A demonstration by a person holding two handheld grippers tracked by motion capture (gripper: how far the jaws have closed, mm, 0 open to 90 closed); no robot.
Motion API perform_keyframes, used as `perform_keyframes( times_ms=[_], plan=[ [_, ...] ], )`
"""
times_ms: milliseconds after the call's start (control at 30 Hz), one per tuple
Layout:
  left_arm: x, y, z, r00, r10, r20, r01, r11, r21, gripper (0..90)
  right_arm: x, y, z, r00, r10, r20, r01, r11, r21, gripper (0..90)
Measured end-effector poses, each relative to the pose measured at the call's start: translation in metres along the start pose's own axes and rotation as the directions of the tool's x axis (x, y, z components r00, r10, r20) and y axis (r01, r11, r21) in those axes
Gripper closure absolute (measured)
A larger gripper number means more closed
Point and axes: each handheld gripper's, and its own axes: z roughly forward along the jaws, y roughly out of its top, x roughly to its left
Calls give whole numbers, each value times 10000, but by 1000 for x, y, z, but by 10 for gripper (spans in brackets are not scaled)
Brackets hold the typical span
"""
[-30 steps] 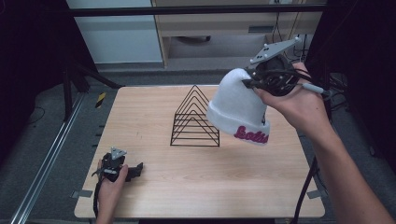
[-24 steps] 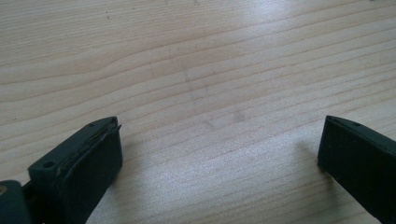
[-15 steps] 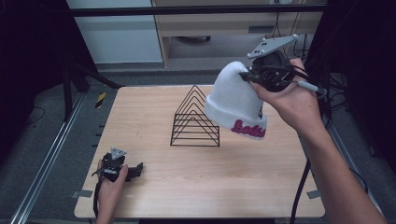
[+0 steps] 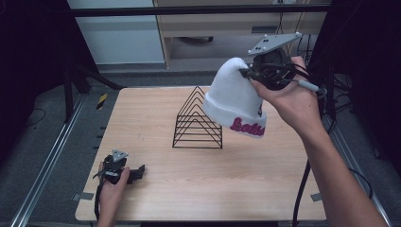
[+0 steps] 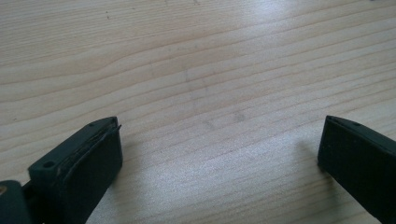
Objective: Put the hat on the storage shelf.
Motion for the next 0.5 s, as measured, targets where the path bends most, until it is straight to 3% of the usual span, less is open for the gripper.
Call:
perform_keyframes(
  times_ms=[500],
  plan=[
    [0,0,0,10000,-45,-7,45,10000,-38,0,5,16,6,9999,-164,-37,163,9995,-265,825]
  ],
)
